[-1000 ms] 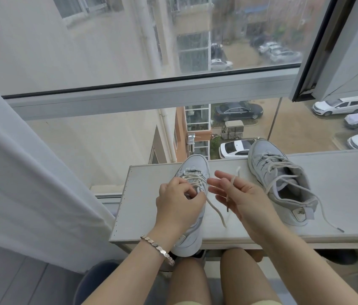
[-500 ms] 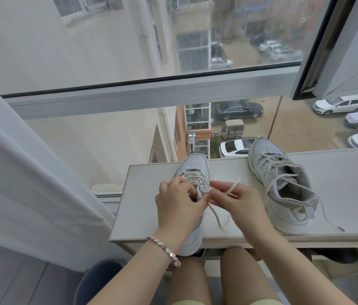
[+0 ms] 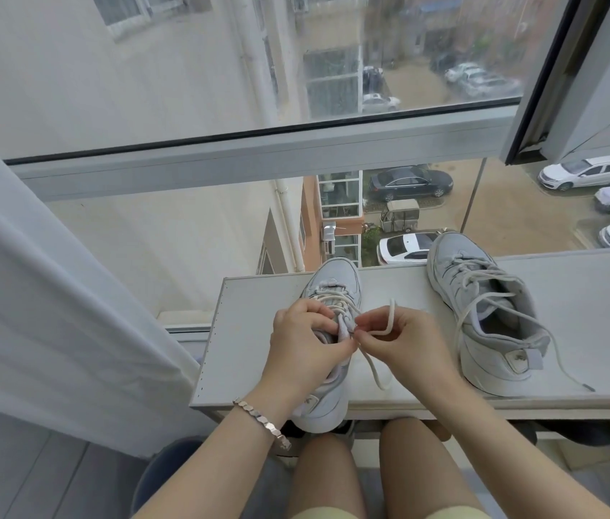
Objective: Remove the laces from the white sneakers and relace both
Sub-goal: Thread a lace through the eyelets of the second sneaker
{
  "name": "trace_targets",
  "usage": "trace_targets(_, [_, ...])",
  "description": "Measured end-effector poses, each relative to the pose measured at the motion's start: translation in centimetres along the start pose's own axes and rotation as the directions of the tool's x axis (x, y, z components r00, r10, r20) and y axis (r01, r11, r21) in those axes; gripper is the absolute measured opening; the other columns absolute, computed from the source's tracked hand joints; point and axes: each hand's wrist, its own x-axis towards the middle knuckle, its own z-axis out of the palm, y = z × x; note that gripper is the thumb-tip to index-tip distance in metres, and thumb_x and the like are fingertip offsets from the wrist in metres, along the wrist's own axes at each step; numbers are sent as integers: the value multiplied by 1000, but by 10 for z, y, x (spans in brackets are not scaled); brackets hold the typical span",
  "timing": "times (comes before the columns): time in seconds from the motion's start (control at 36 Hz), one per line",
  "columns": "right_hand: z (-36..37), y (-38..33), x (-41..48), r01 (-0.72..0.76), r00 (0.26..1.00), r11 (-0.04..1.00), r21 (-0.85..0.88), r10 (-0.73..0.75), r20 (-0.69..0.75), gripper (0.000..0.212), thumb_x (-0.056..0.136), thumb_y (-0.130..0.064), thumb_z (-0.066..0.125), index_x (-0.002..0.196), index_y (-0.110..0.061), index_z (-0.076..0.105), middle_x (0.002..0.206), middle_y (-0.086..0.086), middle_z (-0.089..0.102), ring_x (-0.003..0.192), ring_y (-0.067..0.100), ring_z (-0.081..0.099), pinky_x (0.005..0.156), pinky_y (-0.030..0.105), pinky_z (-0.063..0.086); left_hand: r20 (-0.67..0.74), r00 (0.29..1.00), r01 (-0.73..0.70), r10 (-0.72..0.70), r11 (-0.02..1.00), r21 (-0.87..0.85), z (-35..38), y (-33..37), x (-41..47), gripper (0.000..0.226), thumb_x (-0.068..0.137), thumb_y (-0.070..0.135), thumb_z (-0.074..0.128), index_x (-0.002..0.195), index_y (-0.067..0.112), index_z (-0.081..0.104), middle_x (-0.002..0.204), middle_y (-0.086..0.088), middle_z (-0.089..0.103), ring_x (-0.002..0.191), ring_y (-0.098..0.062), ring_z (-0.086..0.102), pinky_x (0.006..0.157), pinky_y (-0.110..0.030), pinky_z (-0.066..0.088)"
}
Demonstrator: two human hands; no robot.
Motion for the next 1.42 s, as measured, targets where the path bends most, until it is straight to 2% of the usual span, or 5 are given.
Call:
trace_targets(0.42, [-2,-8,12,287,953,902,-323,-236,189,9,80,-5,68,84,-12,74,78,-1,70,71,10,61,69,9,45,120,992,-26,32,998,-55,-10,-3,1,11,74,13,76,71,23,72,100,17,57,107,-9,53,90,-20,42])
trace_targets(0.67, [13,0,6,-150,985,921,360,171,-28,19,72,4,75,63,-5,61,50,0,61,46,6,58,50,16,51,53,998,-38,44,994,-103,-8,-4,-5,29,74,7,75,59,31,66,99,22,56,104,-3,52,77,-2,37])
trace_targets(0.83, [21,8,2,-63,981,969,239,104,-165,20,69,-9,80,61,-17,63,57,-3,66,55,7,62,54,15,50,75,996,-39,51,989,-146,-12,-3,-4,20,82,-4,62,78,11,74,102,16,57,99,2,54,78,1,37])
trace_targets(1.19, [24,10,-5,-130,964,875,466,222,-148,15,73,-3,76,65,-10,64,55,-2,65,55,8,64,53,16,50,22,992,-128,126,982,139,-4,-5,-3,6,83,12,67,84,14,73,95,22,49,107,-11,42,80,-3,31])
trace_targets(1.42, [20,6,-3,-331,911,650,684,409,51,9,79,3,68,74,-4,64,62,7,66,55,12,63,54,16,53,8,991,-132,133,978,164,-3,-5,-2,5,83,15,67,83,15,73,97,19,52,106,-13,44,87,-18,35])
